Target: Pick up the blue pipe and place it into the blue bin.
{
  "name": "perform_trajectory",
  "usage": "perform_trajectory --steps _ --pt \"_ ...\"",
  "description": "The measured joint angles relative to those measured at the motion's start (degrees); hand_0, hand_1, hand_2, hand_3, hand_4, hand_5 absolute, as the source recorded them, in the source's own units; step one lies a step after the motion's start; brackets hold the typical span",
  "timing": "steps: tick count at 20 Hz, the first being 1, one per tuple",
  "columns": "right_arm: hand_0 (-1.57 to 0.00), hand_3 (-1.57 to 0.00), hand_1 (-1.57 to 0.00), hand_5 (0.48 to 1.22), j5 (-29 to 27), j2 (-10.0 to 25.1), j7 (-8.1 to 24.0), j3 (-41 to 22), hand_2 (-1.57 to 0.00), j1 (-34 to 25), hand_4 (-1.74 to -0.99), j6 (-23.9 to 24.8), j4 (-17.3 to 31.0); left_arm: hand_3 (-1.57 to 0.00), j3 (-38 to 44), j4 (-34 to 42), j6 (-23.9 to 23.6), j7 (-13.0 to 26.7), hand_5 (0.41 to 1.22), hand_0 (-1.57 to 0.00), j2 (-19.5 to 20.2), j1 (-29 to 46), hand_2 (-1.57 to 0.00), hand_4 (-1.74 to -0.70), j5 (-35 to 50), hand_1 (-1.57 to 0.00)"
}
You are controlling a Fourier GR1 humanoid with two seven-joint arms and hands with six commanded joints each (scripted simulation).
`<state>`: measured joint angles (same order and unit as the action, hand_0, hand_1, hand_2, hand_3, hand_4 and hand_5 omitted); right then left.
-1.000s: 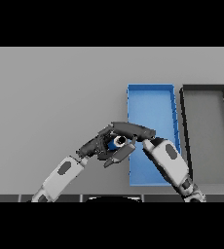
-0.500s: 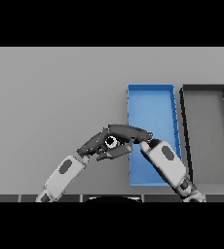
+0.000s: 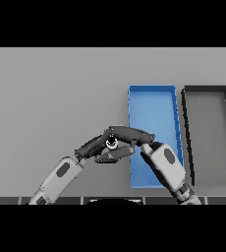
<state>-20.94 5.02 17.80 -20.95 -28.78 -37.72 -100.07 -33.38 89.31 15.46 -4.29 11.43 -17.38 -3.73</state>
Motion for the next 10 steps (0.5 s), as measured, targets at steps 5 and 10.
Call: perform_trajectory --steps 5,10 --pt "-1.57 -1.57 -1.57 1.219 2.1 0.1 -1.4 0.5 -1.57 0.7 -1.493 -0.7 -0.9 -0.06 0.8 -1.1 -0.5 3.2 0.638 -0.06 0.3 -0.8 -0.05 -0.89 -0.2 -0.06" --pt "-1.57 -1.57 -1.57 1.220 0.5 -0.9 0.0 1.6 -1.57 0.0 -1.488 -0.7 -0.1 -0.02 0.9 -1.3 -0.2 5.9 0.569 -0.02 -0.7 0.1 -0.02 -0.90 1.3 -0.02"
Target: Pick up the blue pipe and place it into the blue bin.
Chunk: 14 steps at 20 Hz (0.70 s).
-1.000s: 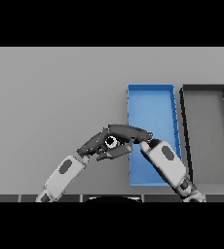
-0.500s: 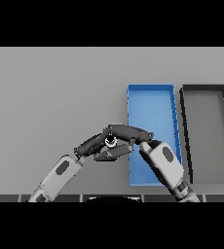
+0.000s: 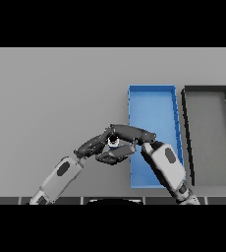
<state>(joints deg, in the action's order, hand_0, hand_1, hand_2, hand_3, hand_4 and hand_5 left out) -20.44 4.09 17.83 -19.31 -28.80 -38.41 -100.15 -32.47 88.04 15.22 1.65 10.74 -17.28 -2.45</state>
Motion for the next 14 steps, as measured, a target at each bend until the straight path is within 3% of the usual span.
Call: perform_trajectory --steps 3,6,8,10,13,14 --pt "-1.57 -1.57 -1.57 1.221 -3.0 -0.5 3.4 0.5 -1.57 0.4 -1.491 1.4 -0.7 -0.01 0.1 0.4 -0.5 0.5 0.548 -0.01 0.2 0.4 -0.01 -0.90 -0.2 -0.01" --pt "-1.57 -1.57 -1.57 1.221 -12.6 0.9 9.7 2.9 -1.57 -3.0 -1.613 4.4 -1.4 0.00 -0.3 0.1 -0.4 1.8 0.524 0.00 0.0 0.9 0.00 -0.91 -0.3 0.00" --pt "-1.57 -1.57 -1.57 1.221 -18.3 1.7 13.7 4.4 -1.57 -6.4 -1.659 8.0 -2.2 0.00 -0.5 1.1 -0.3 3.0 0.507 0.00 -0.4 1.0 0.00 -0.92 0.3 0.00" --pt "-1.57 -1.57 -1.57 1.171 -24.8 3.6 16.4 6.9 -1.57 -10.0 -1.689 13.3 -3.2 0.00 -0.2 0.2 0.1 2.9 0.503 0.00 0.2 1.1 0.00 -0.92 0.3 0.00" --pt "-1.57 -1.57 -1.57 1.134 -34.3 8.4 15.9 11.7 -1.57 -18.8 -1.714 19.5 -1.2 0.00 -0.4 1.4 0.0 3.4 0.503 0.00 0.0 1.8 0.00 -0.92 0.7 0.00" --pt "-1.57 -1.57 -1.57 1.127 -34.0 9.6 14.8 12.8 -1.57 -21.2 -1.720 19.7 -0.5 0.00 -0.7 1.7 0.1 3.1 0.502 0.00 0.2 2.1 0.00 -0.91 0.5 0.00"
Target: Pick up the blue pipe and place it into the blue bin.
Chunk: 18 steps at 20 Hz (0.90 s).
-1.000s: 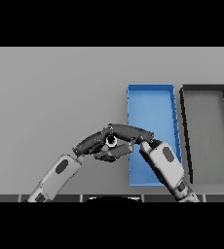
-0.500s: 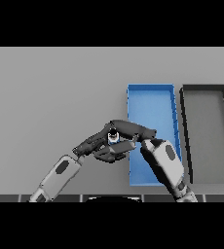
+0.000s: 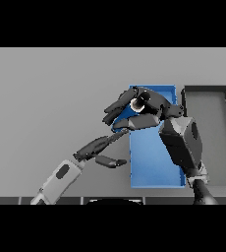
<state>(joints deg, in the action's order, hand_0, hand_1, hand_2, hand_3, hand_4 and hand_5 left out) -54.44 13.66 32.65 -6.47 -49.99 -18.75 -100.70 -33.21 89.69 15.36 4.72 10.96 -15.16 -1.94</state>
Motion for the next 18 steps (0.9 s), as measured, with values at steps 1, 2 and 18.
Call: perform_trajectory --steps 1,2,18 --pt "-1.57 -1.57 -1.57 1.117 0.4 1.0 -1.0 1.3 -1.57 -2.2 -1.724 0.3 1.8 0.00 0.0 0.3 0.0 -0.6 0.502 0.00 0.4 -0.3 0.00 -0.91 -0.3 0.00" --pt "-1.57 -1.57 -1.57 1.113 1.2 2.1 -2.1 3.0 -1.57 -4.7 -1.727 2.2 3.5 0.00 -0.2 0.7 0.0 -0.8 0.499 0.00 0.6 0.1 0.00 -0.91 -0.5 0.00" --pt "-1.57 -1.57 -1.57 1.120 20.5 7.1 1.6 8.9 -1.57 6.8 -1.741 9.0 25.7 0.00 1.4 -0.2 0.7 -0.4 0.470 0.00 1.0 -0.5 0.00 -0.89 1.1 0.00"
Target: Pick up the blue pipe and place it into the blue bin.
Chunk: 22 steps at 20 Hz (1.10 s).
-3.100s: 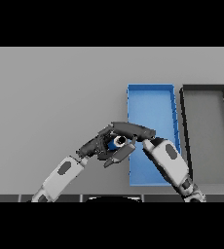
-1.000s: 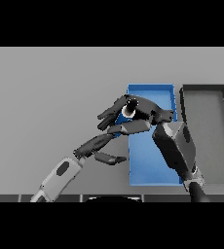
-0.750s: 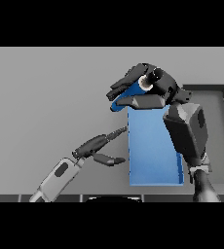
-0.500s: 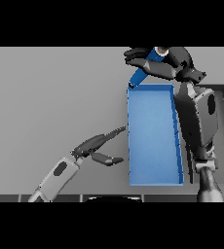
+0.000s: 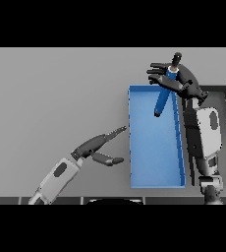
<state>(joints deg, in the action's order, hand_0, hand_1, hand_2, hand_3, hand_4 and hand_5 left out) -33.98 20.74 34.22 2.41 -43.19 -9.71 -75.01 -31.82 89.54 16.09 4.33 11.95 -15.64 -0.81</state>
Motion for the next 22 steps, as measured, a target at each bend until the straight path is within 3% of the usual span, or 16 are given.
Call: perform_trajectory --steps 3,7,8,9,11,14,16,19,22 --pt "-1.57 -1.57 -1.57 1.122 -0.1 1.3 0.7 -3.5 -1.57 4.4 -1.741 2.4 1.1 0.00 -0.2 -0.5 -0.4 -0.7 0.463 0.00 -0.4 0.4 0.00 -0.88 -0.5 0.00" --pt "-1.57 -1.57 -1.57 1.114 -4.4 5.9 0.7 -12.5 -1.57 9.8 -1.591 4.7 2.3 0.00 -0.3 -0.1 -0.4 -0.6 0.460 0.00 -0.3 0.7 0.00 -0.88 -0.4 0.00" --pt "-1.57 -1.33 -1.57 1.110 -4.8 6.9 0.7 -15.2 -1.57 10.0 -1.599 5.3 3.7 0.00 0.1 0.1 -0.5 -0.4 0.457 0.00 -0.1 0.6 0.00 -0.89 -0.1 0.00" --pt "-1.56 -1.12 -1.46 1.133 -6.8 8.4 0.7 -18.7 -1.39 9.7 -1.547 6.5 5.5 0.00 0.1 0.5 -0.3 -0.2 0.455 0.00 0.0 0.6 0.00 -0.89 0.1 0.00" --pt "-1.04 -0.72 -0.93 1.164 -13.8 12.1 0.7 -26.8 -0.89 8.4 -1.455 10.5 8.5 0.00 -0.2 0.1 -0.4 0.6 0.454 0.00 -0.6 0.5 0.00 -0.89 0.1 0.00" --pt "-0.53 -0.37 -0.48 1.141 -24.9 16.9 0.7 -38.1 -0.46 4.4 -1.285 13.5 11.8 0.00 -0.2 0.6 -0.3 0.2 0.453 0.00 -0.3 0.5 0.00 -0.89 0.1 0.00" --pt "-0.34 -0.23 -0.31 1.028 -26.0 18.7 0.7 -43.8 -0.29 2.5 -1.208 11.4 11.2 0.00 -0.4 1.2 -0.5 1.2 0.452 0.00 -0.3 1.3 0.00 -0.89 0.3 0.00" --pt "-0.17 -0.12 -0.16 0.887 -20.3 20.3 0.3 -47.6 -0.15 1.8 -1.149 10.3 10.1 0.00 -0.1 0.1 -0.4 0.6 0.451 0.00 -0.5 0.5 0.00 -0.90 0.1 0.00" --pt "-0.09 -0.06 -0.08 0.794 -15.8 19.7 -3.2 -49.6 -0.08 1.3 -1.126 9.5 11.8 0.00 -0.3 0.2 -0.5 0.9 0.453 0.00 -0.7 0.3 0.00 -0.90 0.0 0.00"
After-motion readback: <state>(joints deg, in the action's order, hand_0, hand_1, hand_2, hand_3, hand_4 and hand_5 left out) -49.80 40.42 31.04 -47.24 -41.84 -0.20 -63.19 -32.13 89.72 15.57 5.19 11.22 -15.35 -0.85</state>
